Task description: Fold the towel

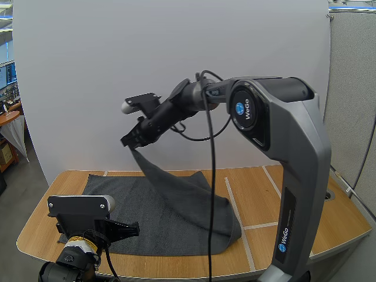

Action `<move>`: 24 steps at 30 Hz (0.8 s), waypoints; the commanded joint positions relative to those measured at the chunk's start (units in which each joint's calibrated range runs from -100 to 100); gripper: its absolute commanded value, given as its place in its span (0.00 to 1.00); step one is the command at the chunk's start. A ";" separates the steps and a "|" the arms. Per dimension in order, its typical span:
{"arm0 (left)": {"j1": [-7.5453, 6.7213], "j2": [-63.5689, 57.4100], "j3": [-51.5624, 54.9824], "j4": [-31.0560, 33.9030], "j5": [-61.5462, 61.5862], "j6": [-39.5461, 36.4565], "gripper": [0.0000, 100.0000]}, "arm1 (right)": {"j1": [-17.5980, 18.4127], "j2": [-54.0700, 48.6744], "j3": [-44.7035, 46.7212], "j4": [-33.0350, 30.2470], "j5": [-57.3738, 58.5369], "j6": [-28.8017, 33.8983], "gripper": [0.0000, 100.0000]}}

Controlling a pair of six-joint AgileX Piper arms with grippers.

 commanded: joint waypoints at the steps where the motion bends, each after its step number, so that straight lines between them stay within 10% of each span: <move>1: -0.11 -0.26 0.00 0.32 -1.19 -0.31 0.00 | 3.16 1.51 0.12 -0.19 -8.25 -0.64 0.00; 24: -0.11 -0.26 0.00 0.32 -1.19 -0.31 0.00 | 8.88 13.65 -8.53 -0.08 -23.38 -0.30 0.00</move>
